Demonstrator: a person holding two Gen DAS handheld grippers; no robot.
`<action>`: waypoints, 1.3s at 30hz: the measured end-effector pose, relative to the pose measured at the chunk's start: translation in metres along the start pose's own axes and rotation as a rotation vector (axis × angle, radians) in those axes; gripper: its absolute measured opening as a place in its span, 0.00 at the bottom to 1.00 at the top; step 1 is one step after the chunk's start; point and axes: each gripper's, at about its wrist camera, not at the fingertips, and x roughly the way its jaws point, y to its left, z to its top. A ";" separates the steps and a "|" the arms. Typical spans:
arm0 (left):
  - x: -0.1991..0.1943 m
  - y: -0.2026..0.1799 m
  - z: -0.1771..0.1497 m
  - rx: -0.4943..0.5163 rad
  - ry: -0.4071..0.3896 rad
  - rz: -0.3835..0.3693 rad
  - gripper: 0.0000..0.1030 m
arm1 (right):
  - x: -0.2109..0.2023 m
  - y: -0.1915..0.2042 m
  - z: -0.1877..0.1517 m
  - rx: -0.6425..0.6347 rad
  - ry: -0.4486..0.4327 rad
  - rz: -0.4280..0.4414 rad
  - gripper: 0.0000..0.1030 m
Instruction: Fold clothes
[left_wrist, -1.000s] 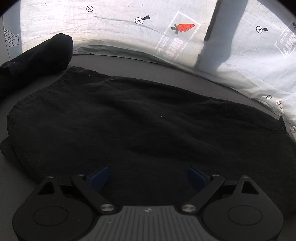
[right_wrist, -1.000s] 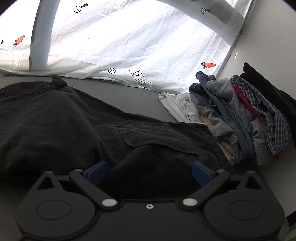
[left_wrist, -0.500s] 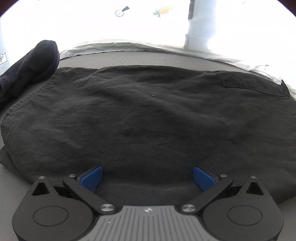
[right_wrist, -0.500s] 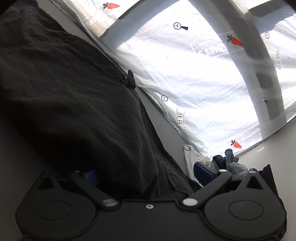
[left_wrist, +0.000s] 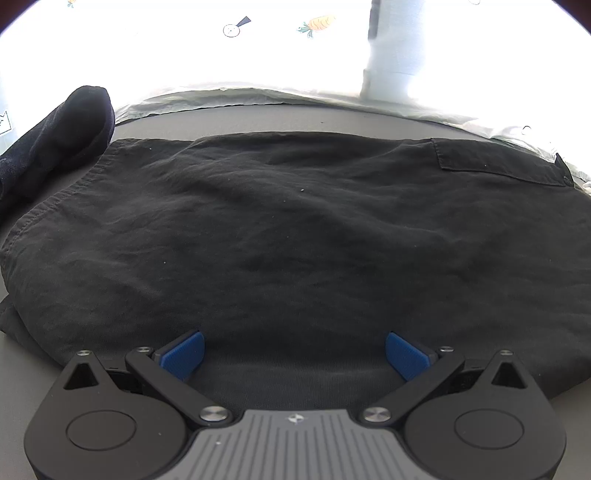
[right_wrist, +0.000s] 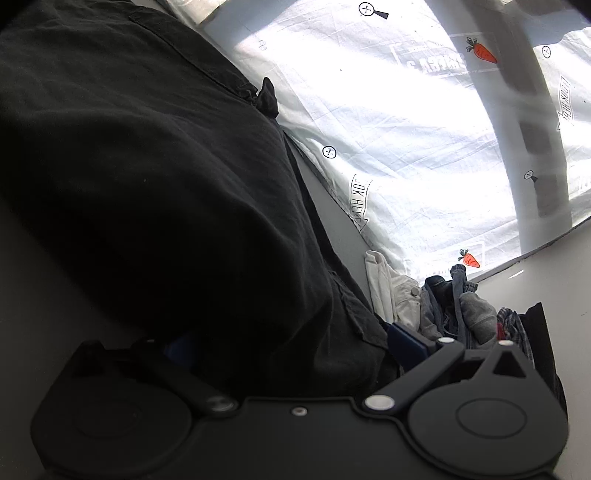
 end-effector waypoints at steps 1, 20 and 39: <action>0.000 0.000 0.000 0.000 -0.001 0.000 1.00 | 0.000 0.001 0.002 -0.010 0.003 -0.005 1.00; 0.002 0.000 0.005 0.018 0.039 -0.010 1.00 | -0.025 -0.016 -0.044 0.145 0.057 0.025 1.00; 0.003 0.001 0.007 0.030 0.056 -0.017 1.00 | -0.044 -0.108 -0.108 0.892 0.138 0.394 1.00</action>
